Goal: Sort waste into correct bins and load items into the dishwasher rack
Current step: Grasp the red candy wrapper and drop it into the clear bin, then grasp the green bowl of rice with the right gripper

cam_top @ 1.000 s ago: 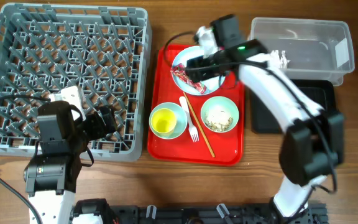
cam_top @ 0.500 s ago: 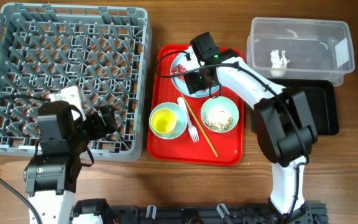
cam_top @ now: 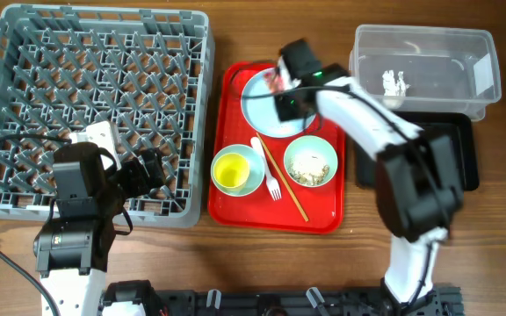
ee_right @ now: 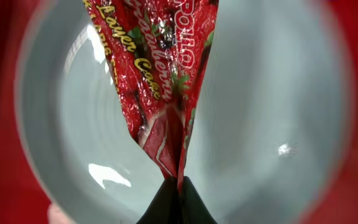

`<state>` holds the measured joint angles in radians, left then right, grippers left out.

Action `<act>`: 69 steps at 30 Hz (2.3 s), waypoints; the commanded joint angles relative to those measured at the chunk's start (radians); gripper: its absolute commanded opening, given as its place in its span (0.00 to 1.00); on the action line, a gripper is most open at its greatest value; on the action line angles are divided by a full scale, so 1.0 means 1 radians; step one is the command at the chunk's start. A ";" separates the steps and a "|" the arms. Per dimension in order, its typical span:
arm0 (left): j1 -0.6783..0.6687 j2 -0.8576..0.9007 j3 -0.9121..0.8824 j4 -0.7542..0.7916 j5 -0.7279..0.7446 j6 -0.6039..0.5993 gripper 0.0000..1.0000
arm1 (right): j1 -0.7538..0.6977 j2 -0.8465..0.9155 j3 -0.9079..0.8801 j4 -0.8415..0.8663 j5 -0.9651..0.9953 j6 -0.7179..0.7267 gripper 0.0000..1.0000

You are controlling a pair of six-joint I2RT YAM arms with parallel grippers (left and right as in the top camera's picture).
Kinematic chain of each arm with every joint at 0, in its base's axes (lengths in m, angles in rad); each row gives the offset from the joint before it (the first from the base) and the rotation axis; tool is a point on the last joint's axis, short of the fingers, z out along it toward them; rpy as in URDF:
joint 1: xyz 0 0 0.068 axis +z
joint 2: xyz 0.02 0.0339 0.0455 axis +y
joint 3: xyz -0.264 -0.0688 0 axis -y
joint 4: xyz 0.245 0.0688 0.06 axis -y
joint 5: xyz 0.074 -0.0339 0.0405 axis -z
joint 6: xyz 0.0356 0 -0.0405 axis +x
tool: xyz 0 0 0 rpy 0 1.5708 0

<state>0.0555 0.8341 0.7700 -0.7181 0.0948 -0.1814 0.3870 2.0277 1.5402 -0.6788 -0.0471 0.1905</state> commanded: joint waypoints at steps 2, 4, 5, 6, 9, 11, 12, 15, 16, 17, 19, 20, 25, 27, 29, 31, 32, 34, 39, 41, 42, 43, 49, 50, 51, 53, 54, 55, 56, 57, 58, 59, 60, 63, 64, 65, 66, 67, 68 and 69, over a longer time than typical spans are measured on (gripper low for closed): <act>0.003 -0.002 0.019 0.003 0.005 -0.009 1.00 | -0.146 -0.225 0.008 0.030 0.110 0.159 0.04; 0.003 -0.002 0.019 0.003 0.005 -0.010 1.00 | -0.230 -0.243 0.008 0.028 0.124 0.211 0.04; 0.003 -0.002 0.019 0.003 0.005 -0.010 1.00 | -0.266 -0.240 0.006 0.020 0.126 0.235 0.05; 0.003 -0.002 0.019 0.003 0.005 -0.009 1.00 | -0.298 -0.234 0.006 0.010 0.131 0.265 0.04; 0.003 -0.002 0.019 0.003 0.005 -0.009 1.00 | -0.373 -0.201 0.005 0.009 0.130 0.331 0.21; 0.003 -0.002 0.019 0.003 0.005 -0.009 1.00 | -0.397 -0.177 0.005 0.029 0.093 0.332 0.42; 0.003 -0.002 0.019 0.003 0.005 -0.009 1.00 | -0.399 -0.172 0.005 0.041 0.072 0.323 0.56; 0.003 -0.002 0.019 0.003 0.005 -0.009 1.00 | -0.401 -0.192 0.006 0.064 -0.017 0.202 0.85; 0.003 -0.002 0.019 0.003 0.005 -0.009 1.00 | -0.401 -0.208 0.006 0.055 -0.041 0.182 0.87; 0.003 -0.002 0.019 0.003 0.005 -0.009 1.00 | -0.401 -0.237 0.006 0.031 -0.098 0.144 0.87; 0.003 -0.002 0.019 0.003 0.005 -0.009 1.00 | -0.394 -0.299 0.006 -0.054 -0.205 0.072 0.86; 0.003 -0.002 0.019 0.003 0.005 -0.009 1.00 | -0.386 -0.322 0.006 -0.096 -0.228 0.050 0.86; 0.003 -0.002 0.019 0.003 0.005 -0.010 1.00 | -0.266 -0.381 0.005 -0.360 -0.238 0.019 0.84; 0.003 -0.002 0.019 0.003 0.005 -0.009 1.00 | -0.188 -0.378 -0.023 -0.402 -0.230 0.019 0.82; 0.003 -0.002 0.019 0.003 0.005 -0.010 1.00 | -0.100 -0.375 -0.073 -0.396 -0.183 0.026 0.81; 0.003 -0.002 0.019 0.003 0.005 -0.010 1.00 | -0.020 -0.364 -0.125 -0.372 -0.115 0.058 0.80; 0.003 -0.002 0.019 0.003 0.005 -0.010 1.00 | 0.019 -0.358 -0.156 -0.348 -0.096 0.068 0.79; 0.003 -0.002 0.019 0.003 0.005 -0.009 1.00 | 0.092 -0.339 -0.210 -0.296 -0.069 0.075 0.75; 0.003 -0.002 0.019 0.002 0.005 -0.010 1.00 | 0.195 -0.255 -0.301 -0.185 -0.003 0.151 0.64; 0.003 -0.002 0.019 0.002 0.005 -0.010 1.00 | 0.208 -0.217 -0.306 -0.166 -0.003 0.153 0.44; 0.003 -0.002 0.019 0.002 0.005 -0.010 1.00 | 0.211 -0.187 -0.306 -0.151 0.000 0.154 0.40; 0.003 -0.002 0.019 0.002 0.005 -0.010 1.00 | 0.210 -0.175 -0.306 -0.146 0.000 0.158 0.39; 0.003 -0.002 0.019 0.002 0.005 -0.010 1.00 | 0.210 -0.133 -0.306 -0.128 0.001 0.184 0.27; 0.003 -0.002 0.019 0.002 0.005 -0.010 1.00 | 0.210 -0.133 -0.306 -0.130 0.004 0.193 0.24; 0.003 -0.002 0.019 0.002 0.005 -0.010 1.00 | 0.210 -0.133 -0.307 -0.130 0.005 0.197 0.17; 0.003 -0.002 0.019 0.002 0.005 -0.010 1.00 | 0.210 -0.133 -0.311 -0.130 0.007 0.208 0.10; 0.003 -0.002 0.019 0.002 0.005 -0.010 1.00 | 0.210 -0.133 -0.317 -0.129 0.007 0.214 0.09; 0.003 -0.002 0.019 0.002 0.005 -0.009 1.00 | 0.210 -0.133 -0.324 -0.130 0.017 0.232 0.08; 0.003 -0.002 0.019 0.002 0.005 -0.010 1.00 | 0.210 -0.133 -0.332 -0.129 0.027 0.240 0.06; 0.003 -0.002 0.019 0.002 0.005 -0.010 1.00 | 0.210 -0.133 -0.338 -0.129 0.026 0.242 0.04; 0.003 -0.002 0.019 0.002 0.005 -0.009 1.00 | 0.210 -0.133 -0.338 -0.129 0.026 0.244 0.04; 0.003 -0.002 0.019 0.002 0.005 -0.009 1.00 | 0.210 -0.134 -0.338 -0.127 0.026 0.243 0.04; 0.003 -0.002 0.019 0.002 0.005 -0.009 1.00 | 0.210 -0.134 -0.335 -0.127 0.026 0.244 0.04; 0.003 -0.002 0.019 0.002 0.005 -0.009 1.00 | 0.210 -0.156 -0.335 -0.131 0.026 0.257 0.04; 0.003 -0.002 0.019 0.002 0.005 -0.009 1.00 | 0.210 -0.172 -0.335 -0.130 0.026 0.256 0.04; 0.003 -0.002 0.019 0.002 0.005 -0.009 1.00 | 0.210 -0.187 -0.335 -0.129 0.027 0.256 0.04; 0.003 -0.002 0.019 0.002 0.005 -0.009 1.00 | 0.210 -0.214 -0.334 -0.129 0.029 0.255 0.04; 0.003 -0.002 0.019 0.002 0.005 -0.009 1.00 | 0.210 -0.243 -0.334 -0.129 0.032 0.254 0.04; 0.003 -0.002 0.019 0.002 0.005 -0.009 1.00 | 0.208 -0.278 -0.333 -0.129 0.033 0.253 0.04; 0.003 -0.002 0.019 0.003 0.005 -0.009 1.00 | 0.207 -0.304 -0.332 -0.129 0.033 0.253 0.04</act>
<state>0.0555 0.8341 0.7700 -0.7181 0.0948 -0.1814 0.5983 1.8160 1.2137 -0.8112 -0.0147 0.4267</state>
